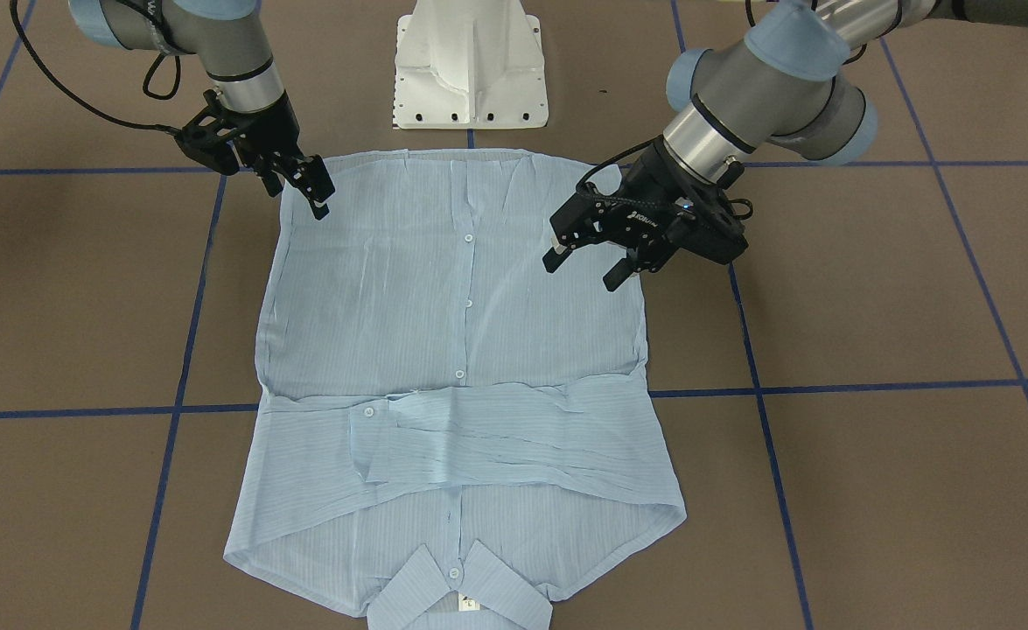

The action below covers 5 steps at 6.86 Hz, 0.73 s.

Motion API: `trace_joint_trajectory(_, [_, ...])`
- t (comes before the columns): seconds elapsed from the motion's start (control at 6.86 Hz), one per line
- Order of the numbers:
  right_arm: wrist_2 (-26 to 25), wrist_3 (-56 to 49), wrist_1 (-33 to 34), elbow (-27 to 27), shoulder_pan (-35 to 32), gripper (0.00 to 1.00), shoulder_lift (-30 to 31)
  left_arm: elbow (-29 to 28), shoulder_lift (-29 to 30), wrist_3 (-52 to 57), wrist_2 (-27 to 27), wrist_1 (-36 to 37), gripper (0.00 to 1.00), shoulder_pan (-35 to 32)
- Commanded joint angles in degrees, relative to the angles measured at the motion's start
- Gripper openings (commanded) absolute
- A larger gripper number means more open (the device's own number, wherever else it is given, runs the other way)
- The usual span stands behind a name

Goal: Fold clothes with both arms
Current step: 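Release the sleeve with the left gripper and move both grippers to the hem corners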

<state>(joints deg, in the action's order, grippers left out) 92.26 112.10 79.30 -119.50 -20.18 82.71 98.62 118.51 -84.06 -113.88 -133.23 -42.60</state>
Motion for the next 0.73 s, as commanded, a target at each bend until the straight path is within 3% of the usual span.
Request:
trace_joint_trajectory(0.0, [-0.1, 0.2, 1.0, 0.8, 3.0, 0.96, 0.7, -0.2, -0.2, 0.0, 0.1, 0.0, 0.99, 0.2])
trace_joint_trajectory(0.29, [-1.8, 7.0, 0.9, 1.0, 9.3, 0.91, 1.8, -0.1, -0.2, -0.2, 0.1, 0.0, 0.99, 0.2])
trace_joint_trajectory(0.58, [-2.0, 6.5, 0.9, 1.1, 9.2, 0.87, 3.7, -0.1, -0.2, -0.2, 0.2, 0.0, 0.99, 0.3])
